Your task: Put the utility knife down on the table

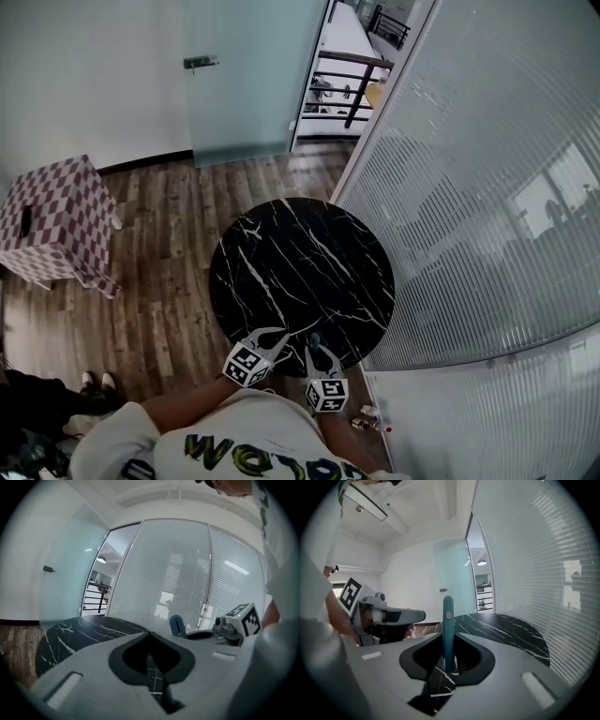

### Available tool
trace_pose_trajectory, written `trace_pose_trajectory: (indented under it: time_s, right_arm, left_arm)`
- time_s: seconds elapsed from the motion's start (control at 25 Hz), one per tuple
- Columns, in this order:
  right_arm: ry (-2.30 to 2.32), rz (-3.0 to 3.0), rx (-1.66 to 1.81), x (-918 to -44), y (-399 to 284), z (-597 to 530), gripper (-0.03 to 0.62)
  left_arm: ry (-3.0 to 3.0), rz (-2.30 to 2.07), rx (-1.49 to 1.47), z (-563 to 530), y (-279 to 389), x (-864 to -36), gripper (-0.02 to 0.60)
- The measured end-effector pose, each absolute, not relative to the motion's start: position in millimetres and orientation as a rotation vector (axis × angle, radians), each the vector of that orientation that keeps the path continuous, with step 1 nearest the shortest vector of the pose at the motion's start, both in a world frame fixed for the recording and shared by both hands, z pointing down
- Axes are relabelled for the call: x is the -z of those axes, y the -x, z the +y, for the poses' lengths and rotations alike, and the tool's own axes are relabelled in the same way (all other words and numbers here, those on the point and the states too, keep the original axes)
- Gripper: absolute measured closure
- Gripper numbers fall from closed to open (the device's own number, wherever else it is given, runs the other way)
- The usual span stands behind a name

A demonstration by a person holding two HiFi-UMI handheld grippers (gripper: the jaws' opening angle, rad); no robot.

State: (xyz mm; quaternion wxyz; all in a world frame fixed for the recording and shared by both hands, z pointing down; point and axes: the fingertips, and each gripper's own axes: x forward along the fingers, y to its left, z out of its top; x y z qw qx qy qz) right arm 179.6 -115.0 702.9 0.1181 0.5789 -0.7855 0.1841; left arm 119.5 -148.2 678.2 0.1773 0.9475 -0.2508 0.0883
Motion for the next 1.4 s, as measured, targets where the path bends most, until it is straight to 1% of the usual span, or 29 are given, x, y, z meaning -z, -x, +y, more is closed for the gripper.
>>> trace_pose_trajectory:
  time_s: [0.64, 1.4]
  right_arm:
    - [-1.578, -2.201, -0.664, -775, -180, -116, 0.520]
    - [-1.450, -2.101, -0.838, -841, -170, -122, 0.520]
  left_arm:
    - [-2.535, -0.663, -0.418, -159, -118, -758, 0.581]
    - [-2.440, -0.606, -0.568, -167, -121, -817, 0.581]
